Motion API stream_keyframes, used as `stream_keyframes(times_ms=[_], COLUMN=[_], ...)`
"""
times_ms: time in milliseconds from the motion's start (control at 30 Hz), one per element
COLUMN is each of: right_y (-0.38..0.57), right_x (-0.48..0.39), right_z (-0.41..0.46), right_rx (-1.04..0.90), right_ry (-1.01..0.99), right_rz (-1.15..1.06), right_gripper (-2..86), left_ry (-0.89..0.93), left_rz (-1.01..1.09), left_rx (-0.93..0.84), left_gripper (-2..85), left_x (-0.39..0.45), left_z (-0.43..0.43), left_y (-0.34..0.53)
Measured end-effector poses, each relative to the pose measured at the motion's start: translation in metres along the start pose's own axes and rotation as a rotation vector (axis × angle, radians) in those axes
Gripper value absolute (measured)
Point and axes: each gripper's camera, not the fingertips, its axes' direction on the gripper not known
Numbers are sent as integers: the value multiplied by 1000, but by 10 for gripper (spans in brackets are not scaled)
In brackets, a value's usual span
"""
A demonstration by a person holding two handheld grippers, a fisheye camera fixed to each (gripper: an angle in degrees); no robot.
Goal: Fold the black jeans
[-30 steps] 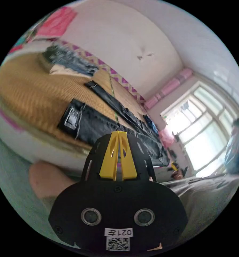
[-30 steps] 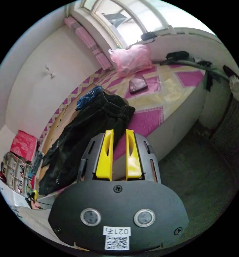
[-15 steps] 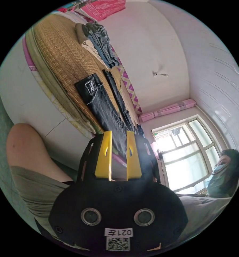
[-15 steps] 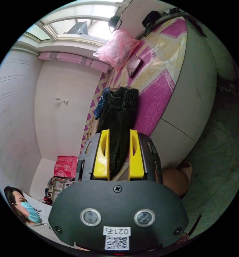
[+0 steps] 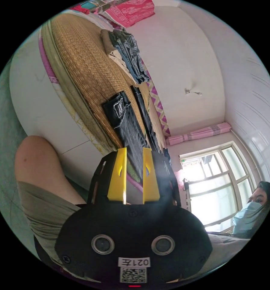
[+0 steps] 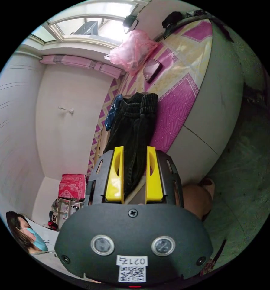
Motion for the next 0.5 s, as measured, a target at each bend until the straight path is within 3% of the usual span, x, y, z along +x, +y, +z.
stream_keyframes(times_ms=[500], right_y=[-4], right_x=[20], right_z=[60], right_rx=[-16], right_ry=[20], right_rz=[-17], right_gripper=[104], left_ry=[-58], left_rz=[-1], left_rx=[-13], left_gripper=[100], left_x=[-10], left_z=[48], left_y=[-7])
